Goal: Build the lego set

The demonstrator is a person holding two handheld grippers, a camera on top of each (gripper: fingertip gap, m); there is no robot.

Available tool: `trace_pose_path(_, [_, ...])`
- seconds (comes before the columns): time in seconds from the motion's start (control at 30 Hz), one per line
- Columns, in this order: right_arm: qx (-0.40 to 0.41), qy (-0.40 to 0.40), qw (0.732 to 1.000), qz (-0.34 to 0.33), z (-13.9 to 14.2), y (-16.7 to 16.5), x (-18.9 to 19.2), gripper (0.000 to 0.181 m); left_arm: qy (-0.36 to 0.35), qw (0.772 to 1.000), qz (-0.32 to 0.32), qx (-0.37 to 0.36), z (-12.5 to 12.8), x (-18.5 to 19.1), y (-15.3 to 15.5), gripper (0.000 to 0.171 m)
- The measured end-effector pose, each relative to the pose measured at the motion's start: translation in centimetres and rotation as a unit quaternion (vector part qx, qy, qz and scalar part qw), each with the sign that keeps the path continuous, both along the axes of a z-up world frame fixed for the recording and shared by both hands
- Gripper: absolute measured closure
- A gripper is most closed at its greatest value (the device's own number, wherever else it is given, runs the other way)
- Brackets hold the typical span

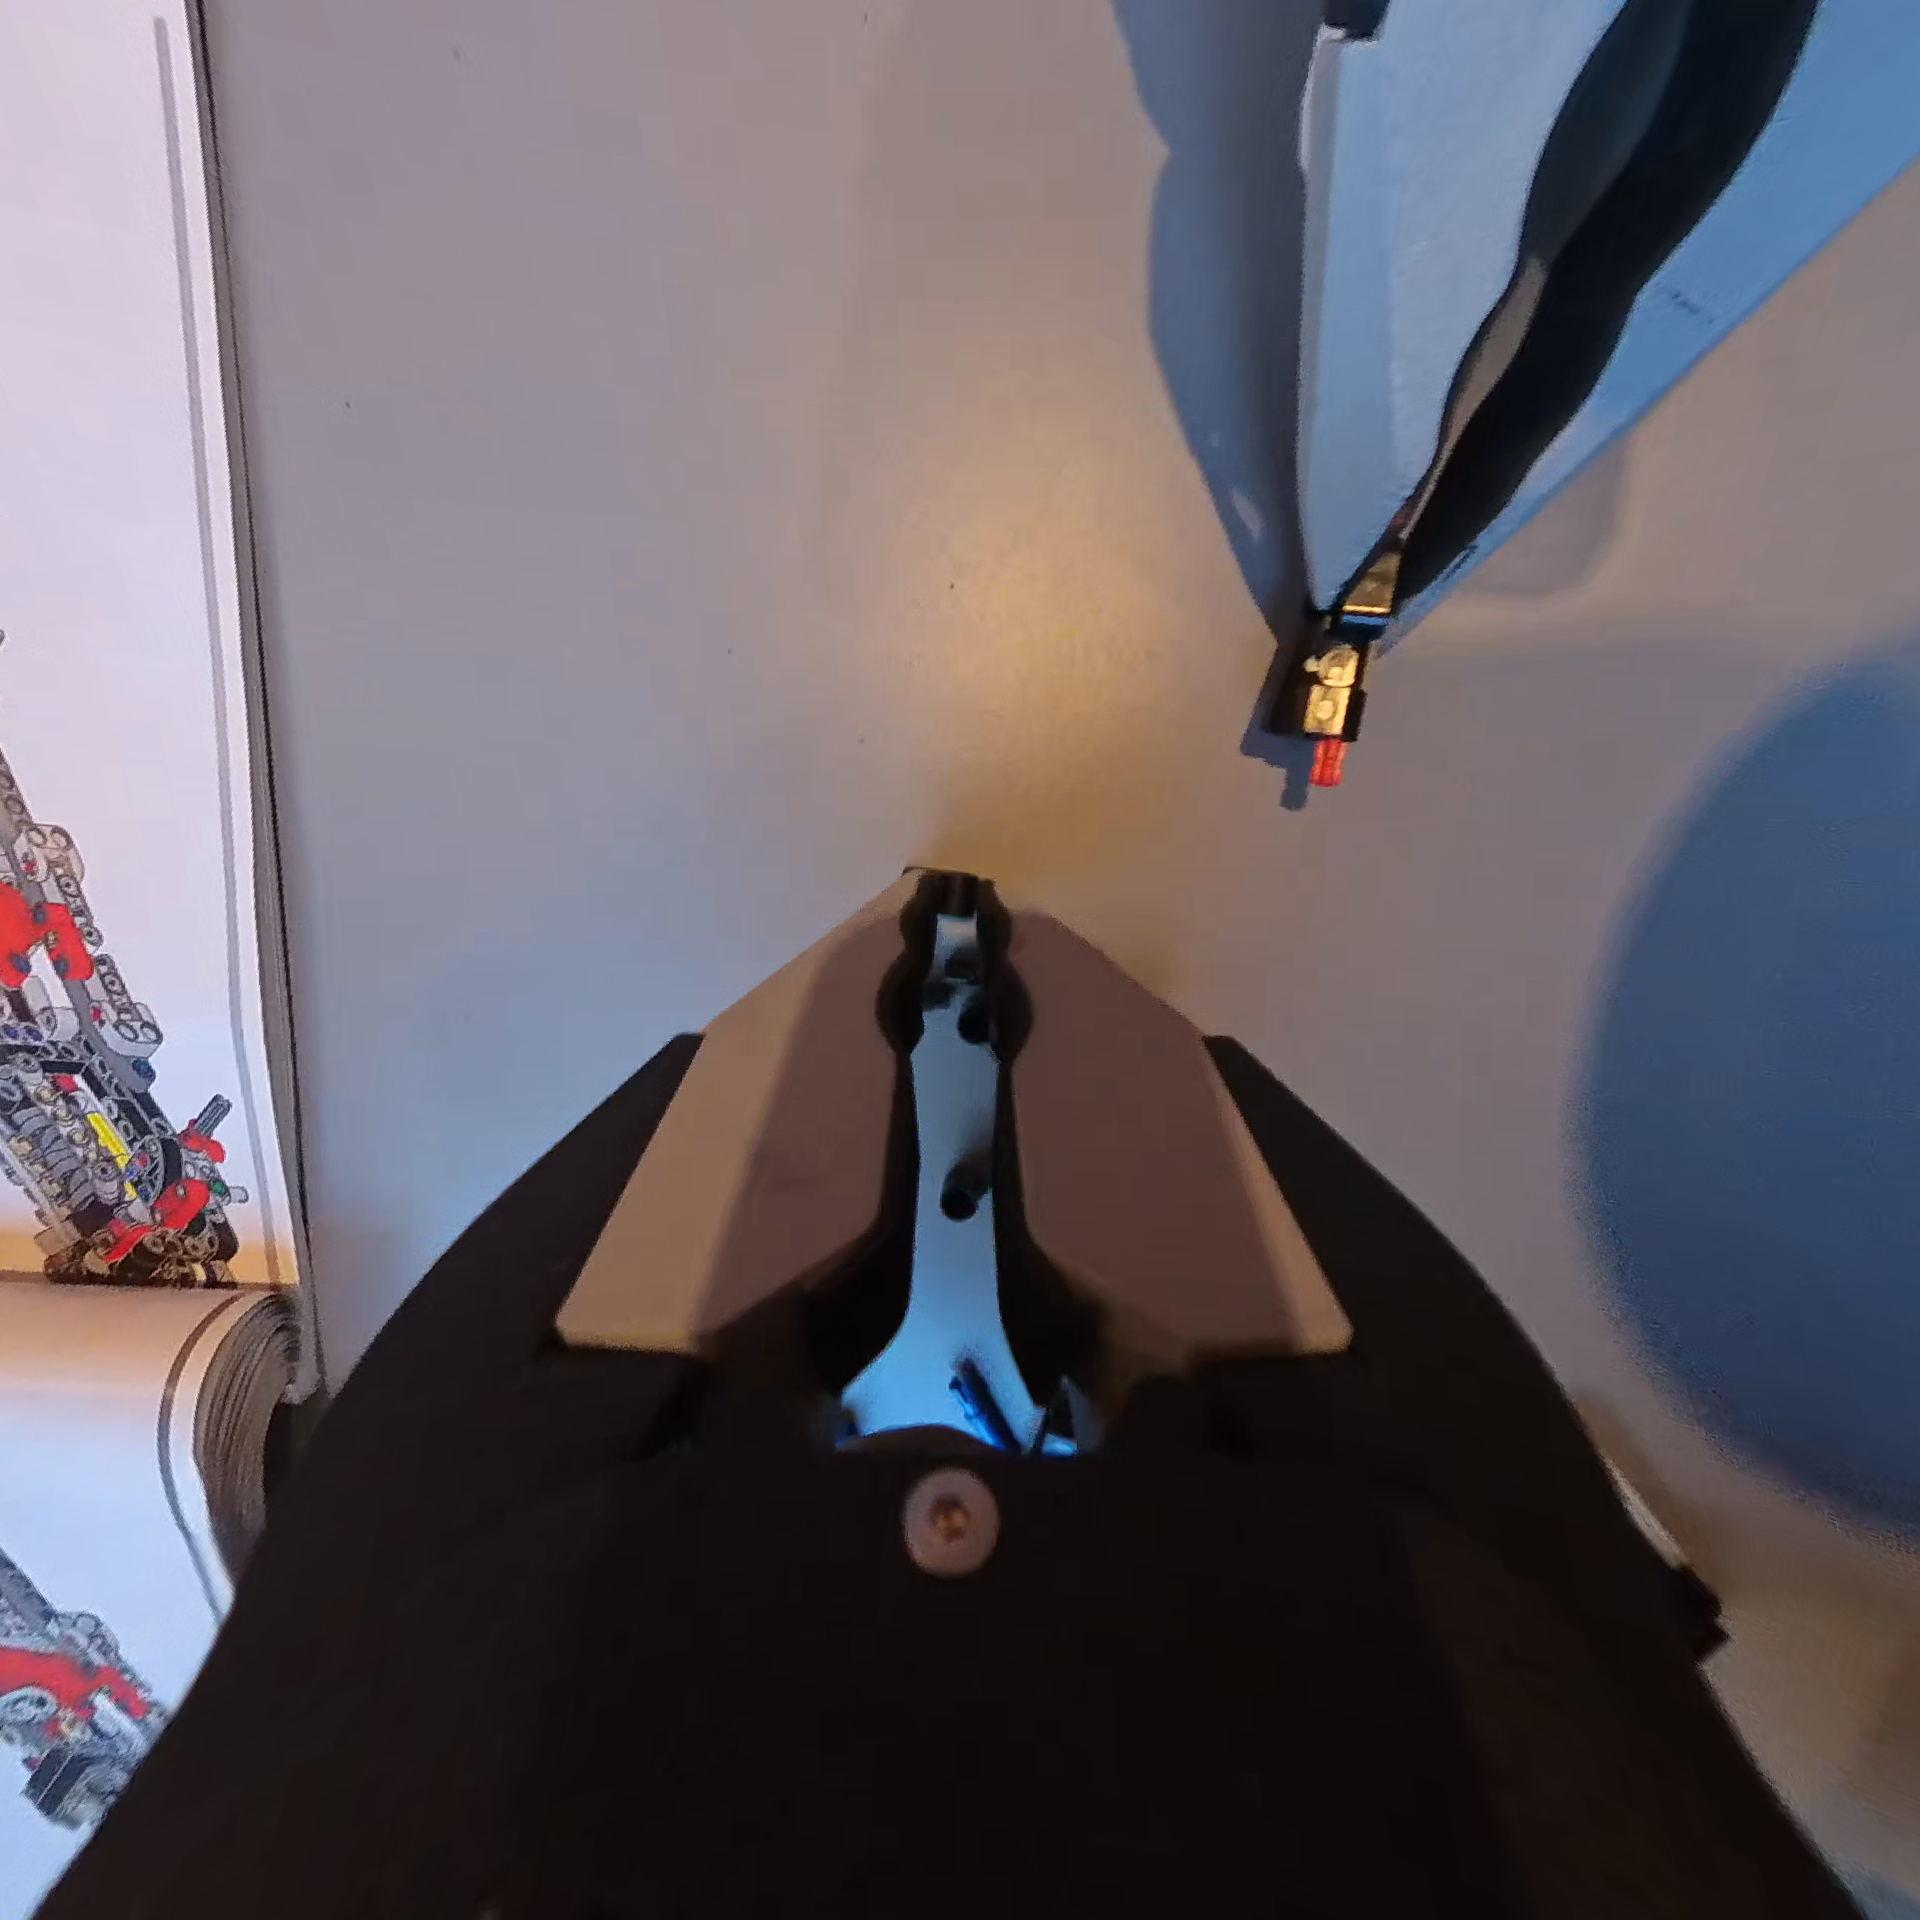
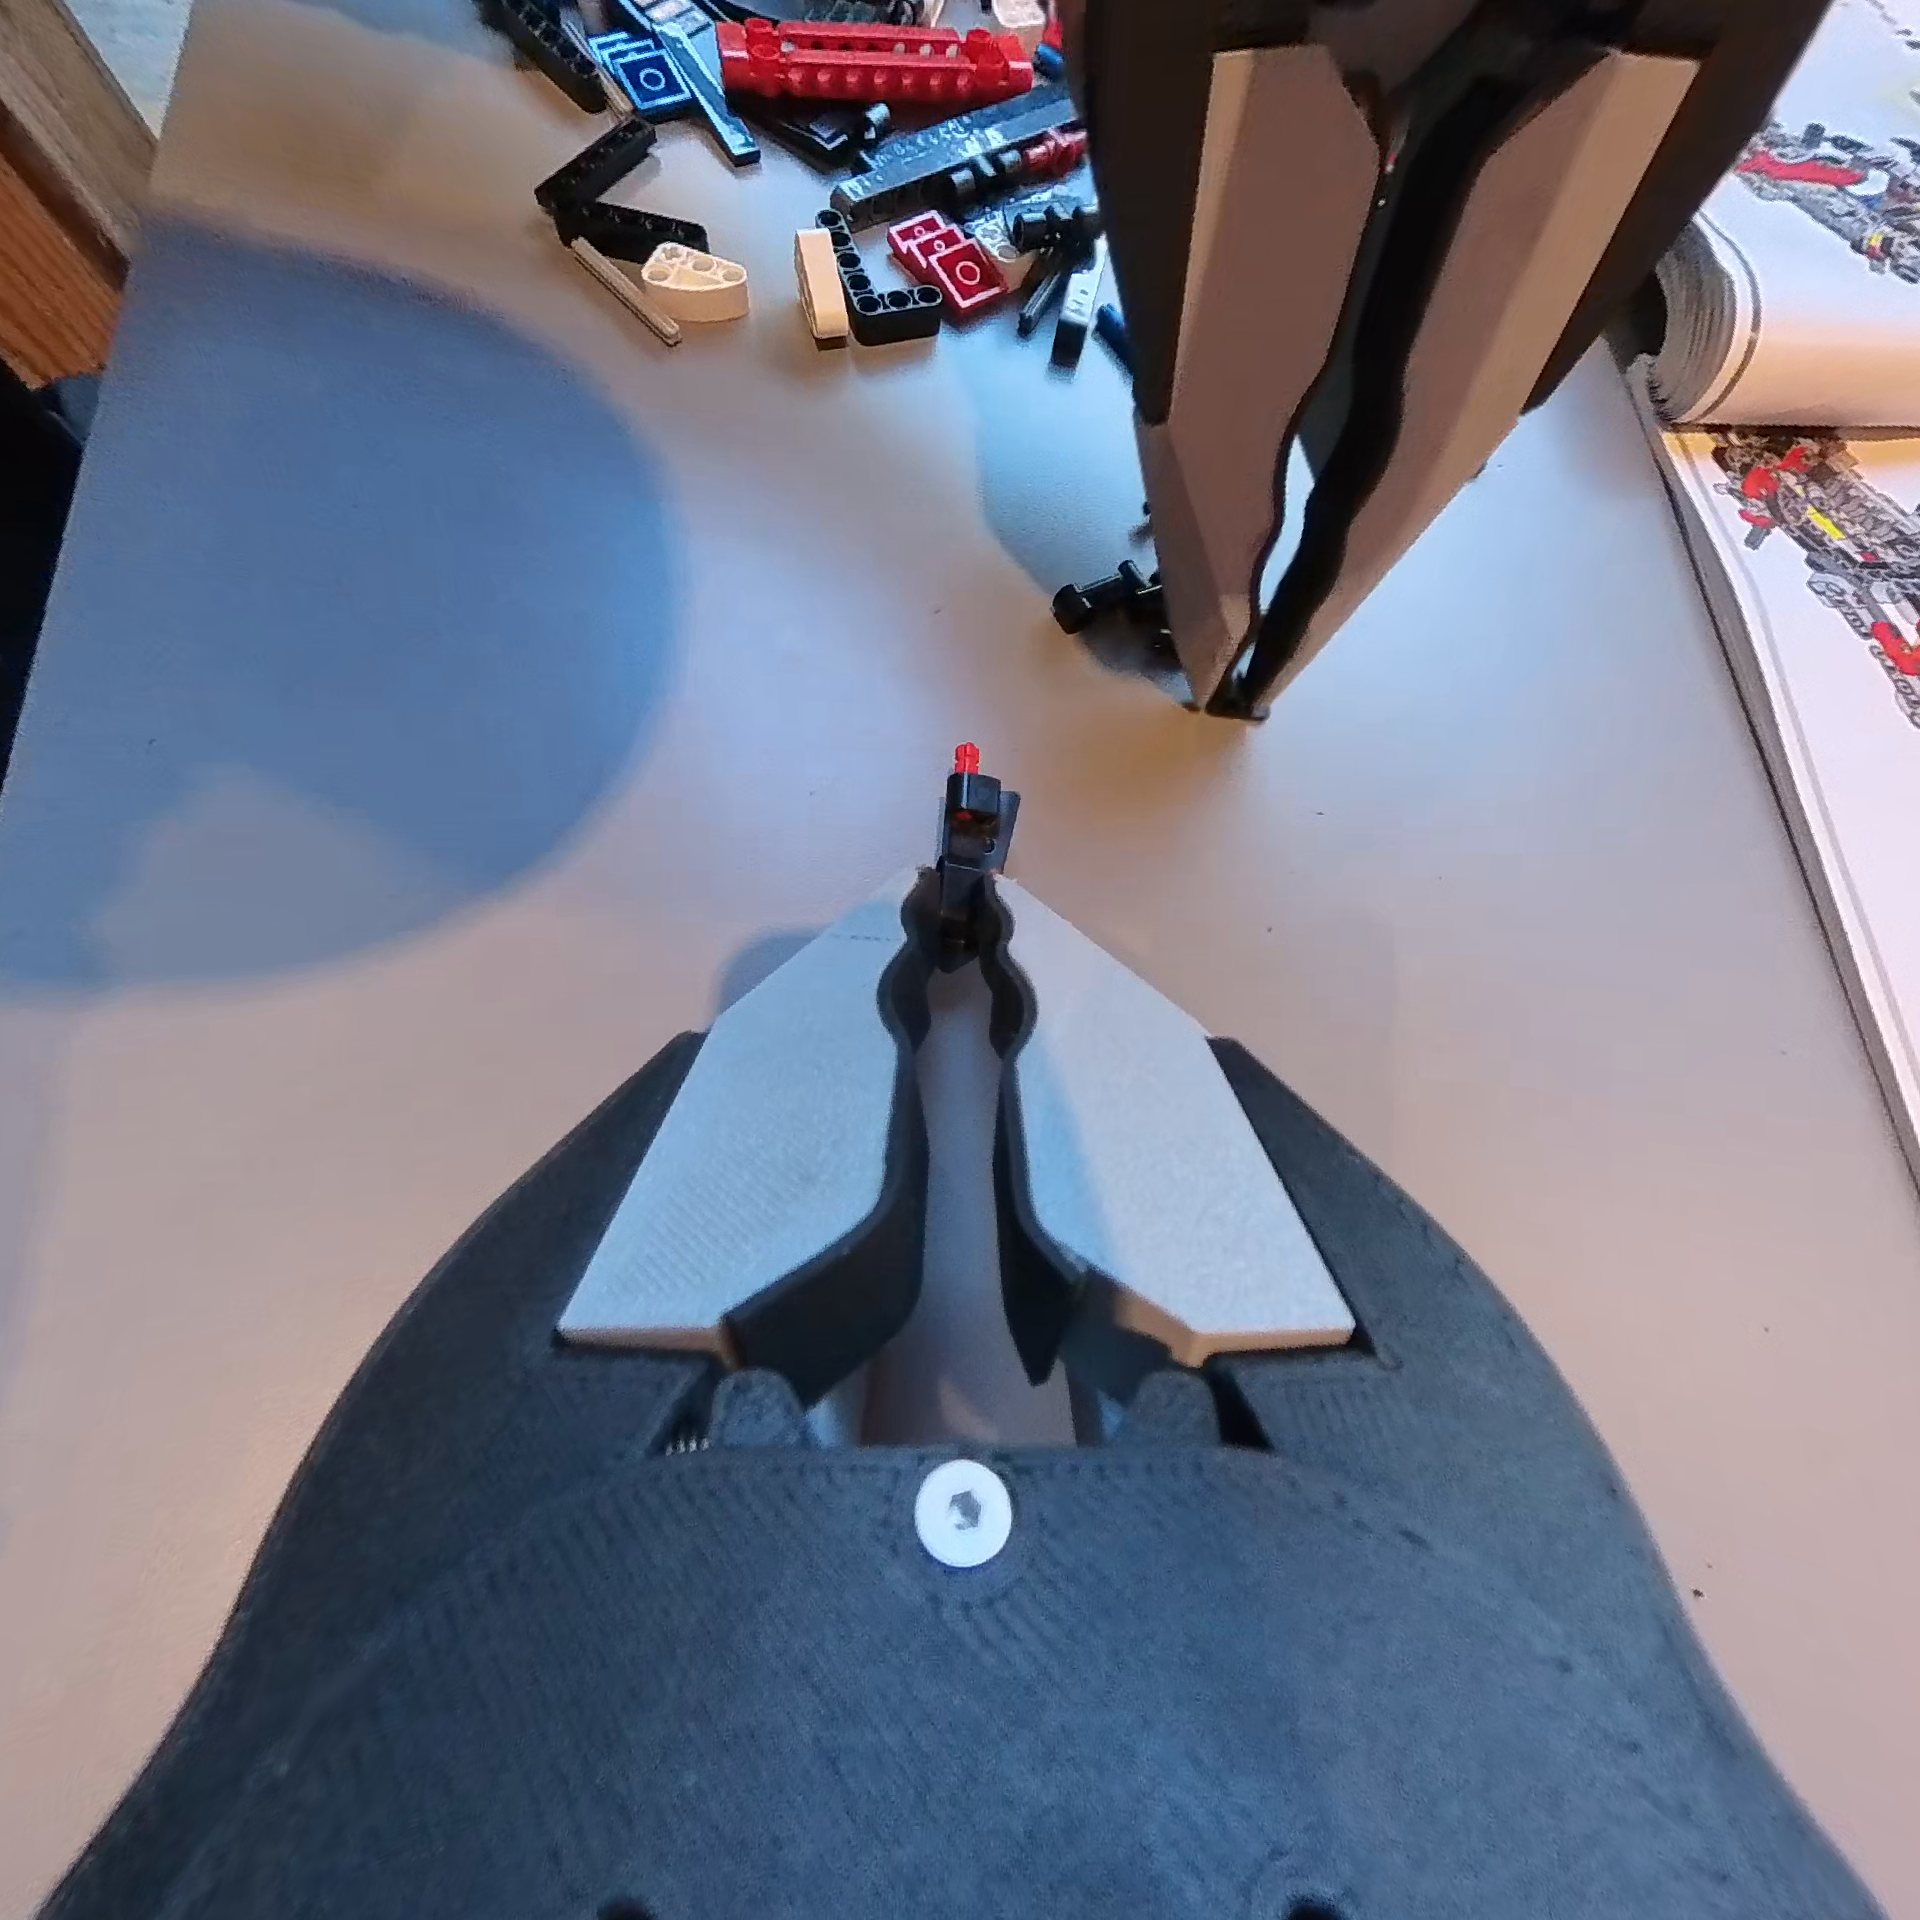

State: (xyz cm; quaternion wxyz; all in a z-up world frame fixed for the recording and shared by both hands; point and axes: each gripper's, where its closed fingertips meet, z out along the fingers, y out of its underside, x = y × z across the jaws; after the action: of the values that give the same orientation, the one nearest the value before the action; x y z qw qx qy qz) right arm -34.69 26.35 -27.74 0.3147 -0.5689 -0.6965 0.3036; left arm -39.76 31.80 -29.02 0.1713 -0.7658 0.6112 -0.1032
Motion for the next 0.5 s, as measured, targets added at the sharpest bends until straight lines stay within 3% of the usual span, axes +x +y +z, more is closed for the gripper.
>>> trace_pose_path(0.17, [-0.007,0.007,1.000,-0.004,0.2,0.2,0.0,0.178,-0.012,0.999,0.034,0.026,0.4,0.1,-0.3,0.168])
trace_pose_path(0.3, [-0.019,0.024,0.999,-0.015,0.8,0.6,0.0,0.179,-0.061,0.996,0.046,0.035,2.1,0.6,-4.0,0.168])
trace_pose_path(0.5, [-0.001,0.041,0.999,-0.012,1.4,0.4,-0.9,0.178,-0.108,0.993,0.050,0.008,2.3,0.8,-8.9,0.168])
